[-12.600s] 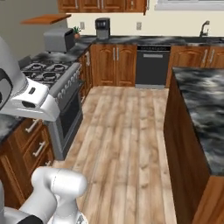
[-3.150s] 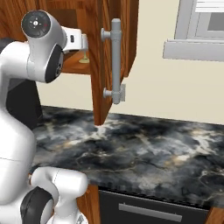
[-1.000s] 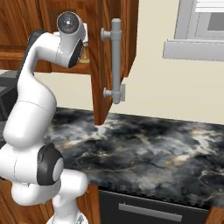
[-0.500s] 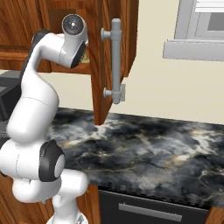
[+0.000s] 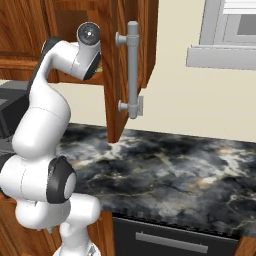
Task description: Get the candle and the liquor from the cabinet and move them to the dining counter.
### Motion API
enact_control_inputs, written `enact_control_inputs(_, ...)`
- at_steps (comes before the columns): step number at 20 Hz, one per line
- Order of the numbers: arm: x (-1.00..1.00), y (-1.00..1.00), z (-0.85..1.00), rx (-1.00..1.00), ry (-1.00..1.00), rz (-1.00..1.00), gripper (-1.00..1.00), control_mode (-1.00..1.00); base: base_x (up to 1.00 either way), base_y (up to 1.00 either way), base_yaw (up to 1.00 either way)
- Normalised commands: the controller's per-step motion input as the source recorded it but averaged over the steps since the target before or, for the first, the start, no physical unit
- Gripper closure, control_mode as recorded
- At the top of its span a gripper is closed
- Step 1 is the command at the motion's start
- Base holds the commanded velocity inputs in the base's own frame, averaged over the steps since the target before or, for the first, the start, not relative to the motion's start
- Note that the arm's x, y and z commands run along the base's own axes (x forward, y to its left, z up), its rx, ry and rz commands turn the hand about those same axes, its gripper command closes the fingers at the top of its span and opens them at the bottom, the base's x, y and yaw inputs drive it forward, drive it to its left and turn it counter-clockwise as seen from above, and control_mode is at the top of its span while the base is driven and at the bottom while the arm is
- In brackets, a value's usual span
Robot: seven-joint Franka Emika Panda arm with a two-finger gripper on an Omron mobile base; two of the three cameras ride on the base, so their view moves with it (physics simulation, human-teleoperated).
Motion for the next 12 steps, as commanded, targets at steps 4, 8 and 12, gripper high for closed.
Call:
enact_control_inputs(4, 0.29, 0.0, 0.0, 0.0, 0.0, 0.01, -1.0, -1.0, 0.0, 0.0, 0.0)
enact_control_inputs(8, 0.3, 0.0, 0.0, 0.0, 0.0, 0.0, -1.0, -1.0, 0.0, 0.0, 0.0)
enact_control_inputs(12, 0.26, 0.0, 0.0, 0.0, 0.0, 0.01, -1.0, -1.0, 0.0, 0.0, 0.0)
